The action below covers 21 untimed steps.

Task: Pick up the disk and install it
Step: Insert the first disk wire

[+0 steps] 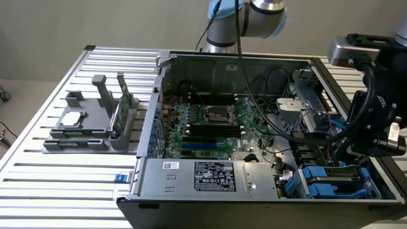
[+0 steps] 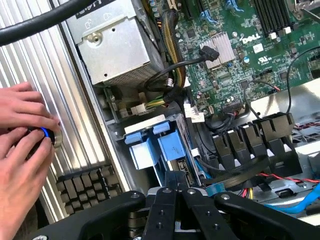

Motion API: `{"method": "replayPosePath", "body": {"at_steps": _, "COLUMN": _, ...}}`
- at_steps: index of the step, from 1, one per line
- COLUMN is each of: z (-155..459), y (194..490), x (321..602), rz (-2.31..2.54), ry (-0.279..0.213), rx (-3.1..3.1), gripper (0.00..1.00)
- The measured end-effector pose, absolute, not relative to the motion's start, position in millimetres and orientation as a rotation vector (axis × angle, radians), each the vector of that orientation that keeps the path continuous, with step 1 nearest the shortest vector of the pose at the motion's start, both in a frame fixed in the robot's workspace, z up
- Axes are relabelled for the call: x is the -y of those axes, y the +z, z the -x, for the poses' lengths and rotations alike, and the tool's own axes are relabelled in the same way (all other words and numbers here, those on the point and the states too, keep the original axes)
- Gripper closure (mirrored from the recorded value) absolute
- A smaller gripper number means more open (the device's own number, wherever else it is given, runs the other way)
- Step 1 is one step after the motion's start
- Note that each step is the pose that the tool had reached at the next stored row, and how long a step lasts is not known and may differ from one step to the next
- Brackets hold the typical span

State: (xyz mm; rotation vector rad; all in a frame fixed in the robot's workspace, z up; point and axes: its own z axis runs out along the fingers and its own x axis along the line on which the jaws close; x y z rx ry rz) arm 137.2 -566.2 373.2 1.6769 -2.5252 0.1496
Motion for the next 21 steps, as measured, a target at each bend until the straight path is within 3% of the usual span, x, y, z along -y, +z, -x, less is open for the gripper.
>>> {"method": "replayPosePath", "body": {"at_steps": 21, "z": -137.2, "y": 378.6, "x": 565.9, "rz": -1.368, "ry": 0.152, "rx": 2.721, "gripper": 0.89}}
